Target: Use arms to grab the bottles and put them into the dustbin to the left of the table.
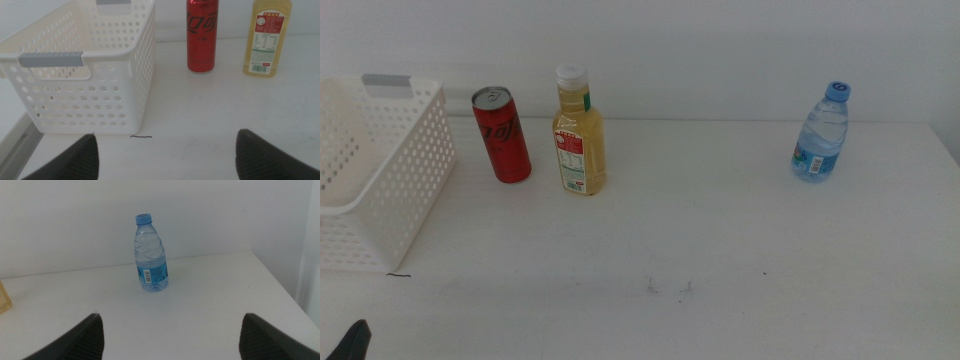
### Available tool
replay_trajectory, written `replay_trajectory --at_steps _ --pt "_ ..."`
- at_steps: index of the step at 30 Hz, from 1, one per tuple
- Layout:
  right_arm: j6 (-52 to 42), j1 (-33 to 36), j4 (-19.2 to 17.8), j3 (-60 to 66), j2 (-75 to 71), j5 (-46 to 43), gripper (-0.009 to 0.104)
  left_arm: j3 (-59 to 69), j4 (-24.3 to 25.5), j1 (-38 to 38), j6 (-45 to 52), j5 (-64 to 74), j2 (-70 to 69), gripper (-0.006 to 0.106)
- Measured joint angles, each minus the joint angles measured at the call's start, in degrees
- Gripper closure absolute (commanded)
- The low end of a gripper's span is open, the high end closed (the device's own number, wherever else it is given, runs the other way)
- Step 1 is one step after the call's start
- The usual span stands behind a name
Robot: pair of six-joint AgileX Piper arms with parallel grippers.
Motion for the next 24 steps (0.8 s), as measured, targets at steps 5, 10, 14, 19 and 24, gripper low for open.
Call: replay_trajectory --at_steps 5,10,14,19,24 --pt "0.00 0.00 0.00 0.00 0.00 0.00 0.003 0.00 0.53 0.00 -0.11 0.00 0.00 0.007" --pt "0.00 0.00 0.00 0.00 0.00 0.00 0.003 0.00 0.52 -1.36 -0.11 -7.52 6.70 0.007" --pt "0.00 0.00 0.00 0.00 0.00 0.00 0.003 0.00 0.52 -5.97 -0.23 -27.09 23.75 0.007" --pt "0.00 0.00 0.00 0.00 0.00 0.00 0.003 0.03 0.55 -9.69 -0.23 -56.44 51.17 0.007" --pt "0.00 0.00 0.00 0.00 0.00 0.00 0.003 -0.10 0.79 -9.95 -0.43 -82.20 75.59 0.007"
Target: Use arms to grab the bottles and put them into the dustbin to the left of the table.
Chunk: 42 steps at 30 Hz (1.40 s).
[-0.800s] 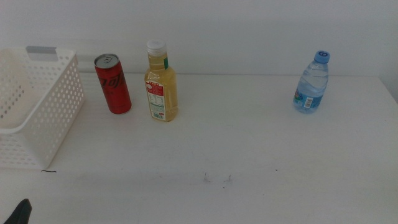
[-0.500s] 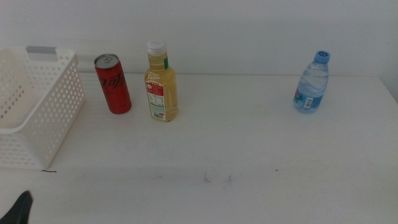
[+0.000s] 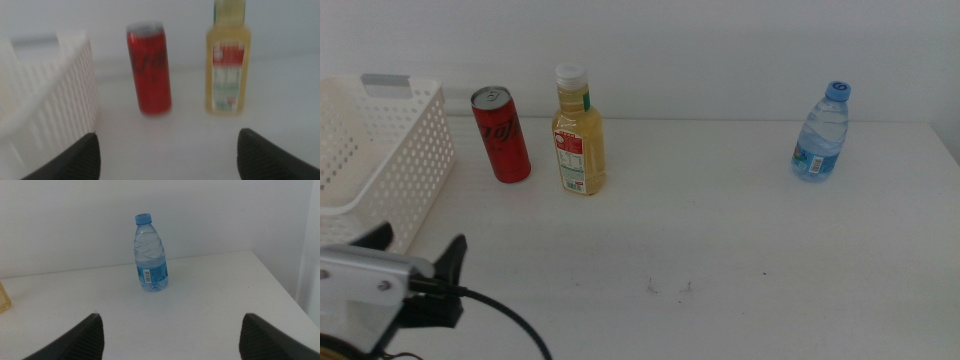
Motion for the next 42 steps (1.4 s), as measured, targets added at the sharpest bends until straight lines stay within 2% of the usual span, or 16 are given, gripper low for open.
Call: replay_trajectory --at_steps 6,23,29,34,42 --pt "0.00 0.00 0.00 0.00 0.00 0.00 0.003 -0.07 0.48 0.00 -4.12 -3.71 11.65 0.007" --pt "0.00 0.00 0.00 0.00 0.00 0.00 0.003 -6.04 4.58 -0.21 -4.49 -4.76 12.34 0.007" --pt "0.00 0.00 0.00 0.00 0.00 0.00 0.003 -13.47 6.70 -0.21 -5.51 4.74 12.55 0.007" --pt "0.00 0.00 0.00 0.00 0.00 0.00 0.003 -21.71 5.11 -0.21 -5.51 12.05 16.53 0.007" --pt "0.00 0.00 0.00 0.00 0.00 0.00 0.003 -35.43 0.48 -0.24 -3.77 12.46 30.56 0.007"
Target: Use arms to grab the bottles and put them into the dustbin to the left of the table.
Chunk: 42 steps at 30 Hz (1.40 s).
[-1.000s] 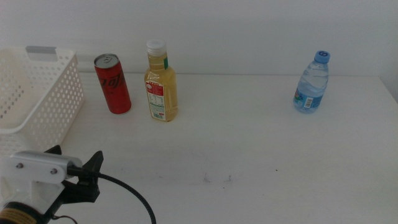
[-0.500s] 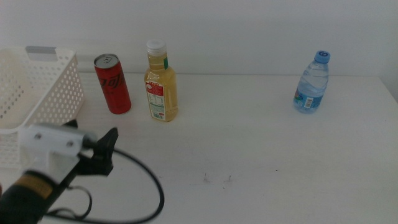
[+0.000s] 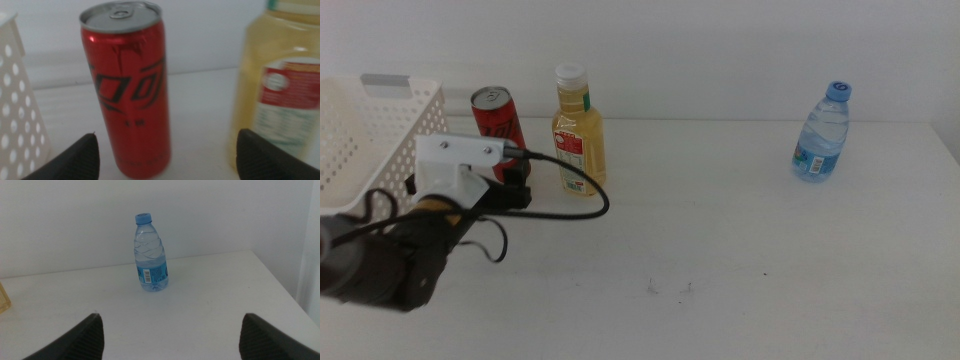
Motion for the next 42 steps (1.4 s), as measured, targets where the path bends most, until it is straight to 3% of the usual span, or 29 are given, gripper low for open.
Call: replay_trajectory --at_steps 9,27,30,39,42 --pt "0.00 0.00 0.00 0.00 0.00 0.00 0.003 -10.78 -6.62 0.00 3.46 0.00 9.42 0.007" --pt "0.00 0.00 0.00 0.00 0.00 0.00 0.003 -23.52 -9.08 0.00 3.68 0.14 21.79 0.009" --pt "0.00 0.00 0.00 0.00 0.00 0.00 0.003 -24.19 -9.30 0.00 3.68 0.14 22.30 0.021" --pt "0.00 0.00 0.00 0.00 0.00 0.00 0.003 -20.64 -9.19 -0.10 6.40 -1.94 20.08 0.094" --pt "0.00 0.00 0.00 0.00 0.00 0.00 0.003 -15.16 -8.90 -0.61 7.54 -0.89 14.83 0.102"
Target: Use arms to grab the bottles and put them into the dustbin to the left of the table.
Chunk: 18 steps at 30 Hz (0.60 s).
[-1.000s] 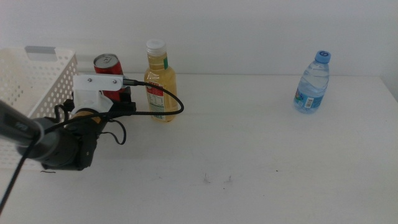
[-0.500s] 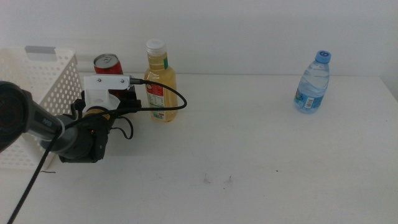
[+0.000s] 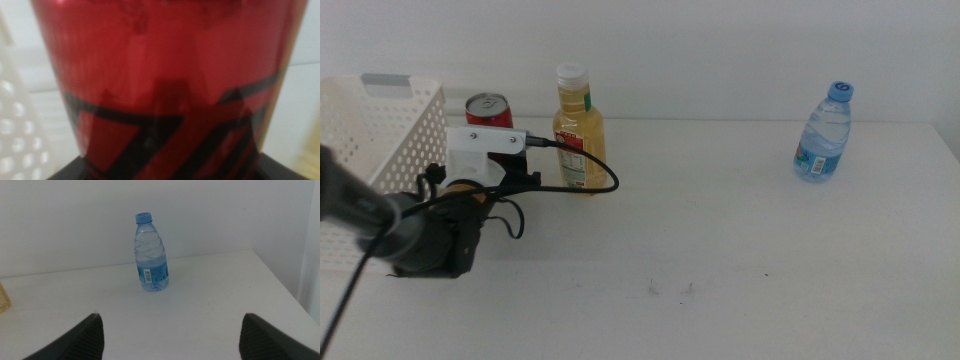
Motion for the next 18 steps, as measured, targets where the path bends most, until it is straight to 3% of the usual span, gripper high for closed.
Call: replay_trajectory --at_steps 8,18 --pt "0.00 0.00 0.00 0.00 0.00 0.00 0.003 15.38 0.00 -3.59 0.43 6.80 -22.40 0.102" --pt "0.00 0.00 0.00 0.00 0.00 0.00 0.003 12.51 0.06 -4.68 -0.38 51.67 -48.64 0.102"
